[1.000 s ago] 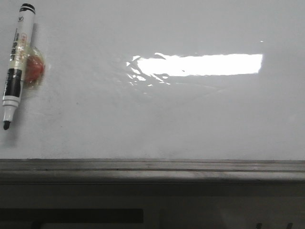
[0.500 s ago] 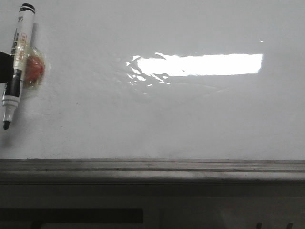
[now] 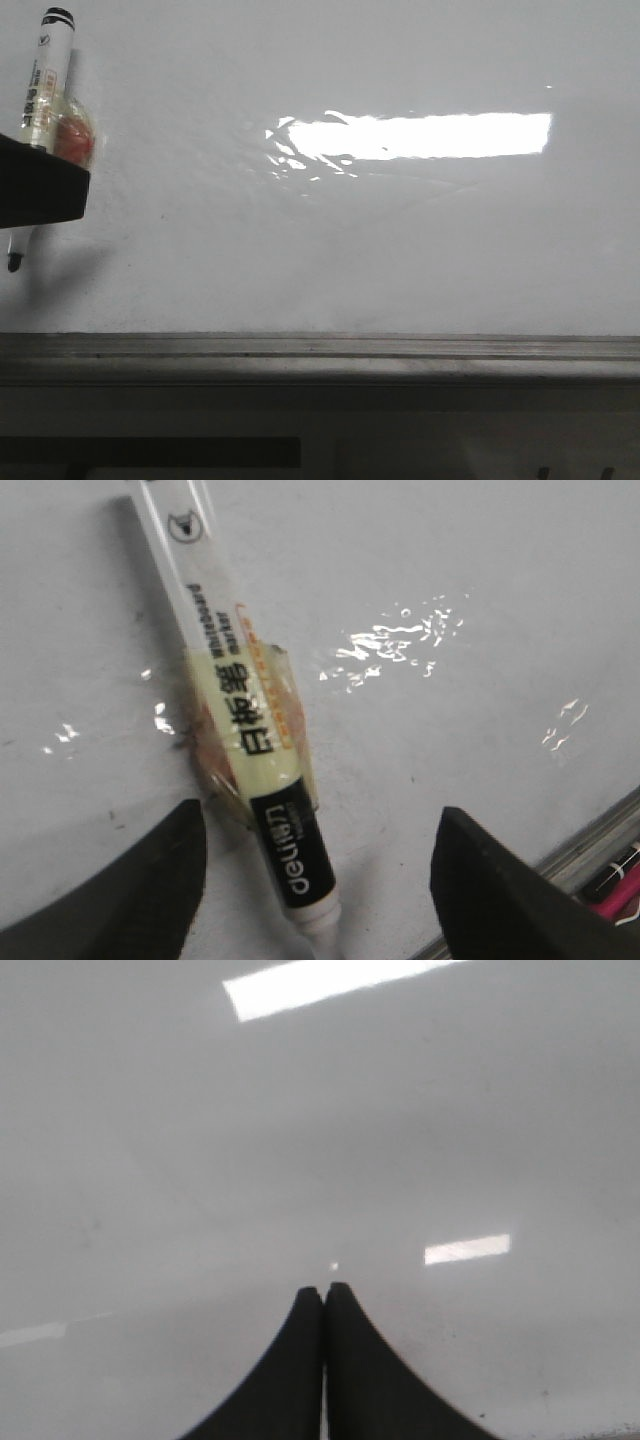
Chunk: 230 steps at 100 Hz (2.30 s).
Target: Write number 6 on whiteboard
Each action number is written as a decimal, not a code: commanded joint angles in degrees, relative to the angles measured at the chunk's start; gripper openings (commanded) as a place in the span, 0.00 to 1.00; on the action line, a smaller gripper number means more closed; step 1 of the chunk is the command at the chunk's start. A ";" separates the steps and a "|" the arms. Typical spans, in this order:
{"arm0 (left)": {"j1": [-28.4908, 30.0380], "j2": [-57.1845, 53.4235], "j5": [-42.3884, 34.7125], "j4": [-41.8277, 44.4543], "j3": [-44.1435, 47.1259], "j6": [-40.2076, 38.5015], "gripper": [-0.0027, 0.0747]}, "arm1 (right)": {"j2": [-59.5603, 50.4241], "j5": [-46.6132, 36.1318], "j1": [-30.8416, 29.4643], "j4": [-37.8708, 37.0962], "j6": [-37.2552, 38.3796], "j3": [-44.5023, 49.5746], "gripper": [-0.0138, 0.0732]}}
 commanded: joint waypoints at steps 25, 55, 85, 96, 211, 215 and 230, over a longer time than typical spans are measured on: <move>-0.46 3.63 -3.53 -11.54 -1.48 -0.62 0.58 | 1.10 -5.67 0.09 -0.74 -0.54 -1.78 0.09; -0.46 6.88 -3.53 -15.25 -1.48 -0.62 0.08 | 1.10 -4.89 0.09 -0.42 -0.54 -1.78 0.09; -0.46 6.87 -3.53 -15.25 -1.48 -0.62 0.01 | 1.46 -0.98 7.03 -0.42 -6.28 -3.76 0.09; -0.46 6.19 -2.73 -14.76 -1.48 -0.62 0.01 | 3.31 1.29 12.93 -0.42 -10.39 -4.87 0.09; -0.46 -1.35 -13.38 46.65 -1.48 -0.62 0.01 | 49.54 -8.48 55.65 1.78 -14.47 -34.50 0.54; -0.46 -1.35 -13.38 46.65 -1.48 -0.62 0.01 | 50.85 -8.59 55.99 2.53 -14.47 -35.72 0.54; -0.46 -1.35 -13.38 46.65 -1.48 -0.62 0.01 | 54.19 -9.47 56.12 3.46 -14.47 -38.82 0.54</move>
